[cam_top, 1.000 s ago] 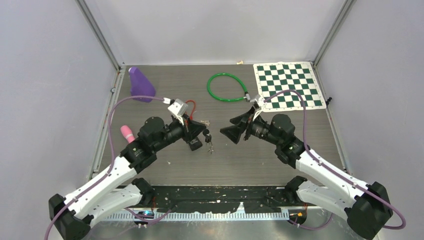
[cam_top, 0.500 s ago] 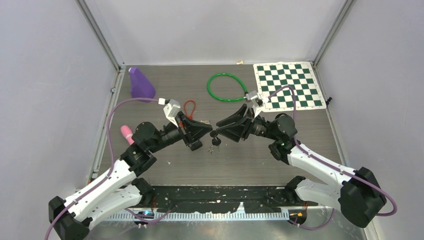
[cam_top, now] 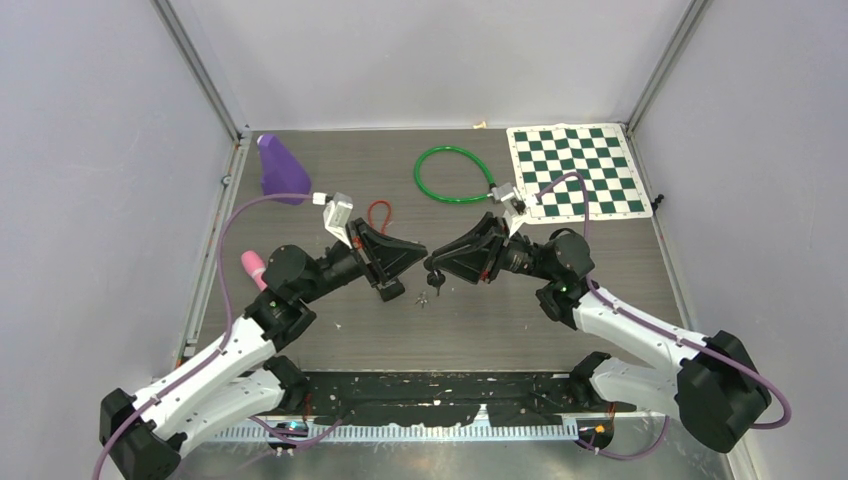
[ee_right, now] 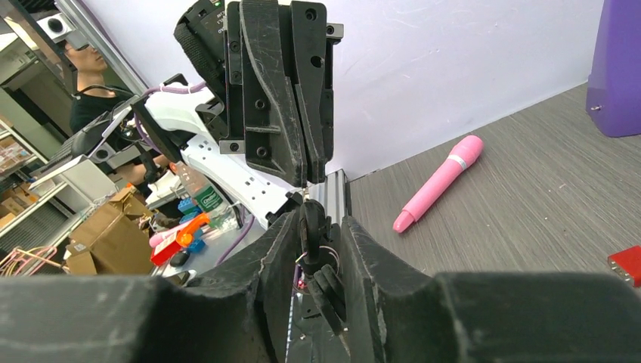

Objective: Unlock with the key

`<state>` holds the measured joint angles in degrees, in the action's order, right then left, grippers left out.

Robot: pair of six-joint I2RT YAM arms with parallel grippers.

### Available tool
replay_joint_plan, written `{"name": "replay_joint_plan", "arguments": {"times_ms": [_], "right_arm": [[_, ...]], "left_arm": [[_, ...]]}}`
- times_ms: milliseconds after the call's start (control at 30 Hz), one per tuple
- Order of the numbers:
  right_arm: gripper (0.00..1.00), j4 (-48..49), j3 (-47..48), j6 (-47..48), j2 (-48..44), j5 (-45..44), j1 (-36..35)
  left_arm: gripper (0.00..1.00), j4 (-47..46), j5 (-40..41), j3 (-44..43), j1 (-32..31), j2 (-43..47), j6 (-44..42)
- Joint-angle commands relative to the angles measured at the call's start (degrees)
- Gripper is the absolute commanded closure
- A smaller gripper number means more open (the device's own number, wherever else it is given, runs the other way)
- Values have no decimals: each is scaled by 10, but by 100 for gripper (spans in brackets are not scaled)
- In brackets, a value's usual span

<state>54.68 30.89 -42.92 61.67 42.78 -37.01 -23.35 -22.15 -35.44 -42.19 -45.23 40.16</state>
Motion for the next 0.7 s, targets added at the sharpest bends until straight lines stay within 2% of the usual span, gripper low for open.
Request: {"name": "replay_joint_plan", "arguments": {"times_ms": [0,200,500,667], "right_arm": [[68,37,4,-7,4,9,1],[76,49,3,-17,12,10,0],[77,74,0,-32,24,18,-4],[92,76,-2,-34,25,19,-4]], "left_arm": [[100,-54,-13,-2,2,-6,18],[100,-61,-10,2,3,-6,25],[100,-83,-4,7,3,-16,44],[100,-85,3,11,3,-14,47]]}}
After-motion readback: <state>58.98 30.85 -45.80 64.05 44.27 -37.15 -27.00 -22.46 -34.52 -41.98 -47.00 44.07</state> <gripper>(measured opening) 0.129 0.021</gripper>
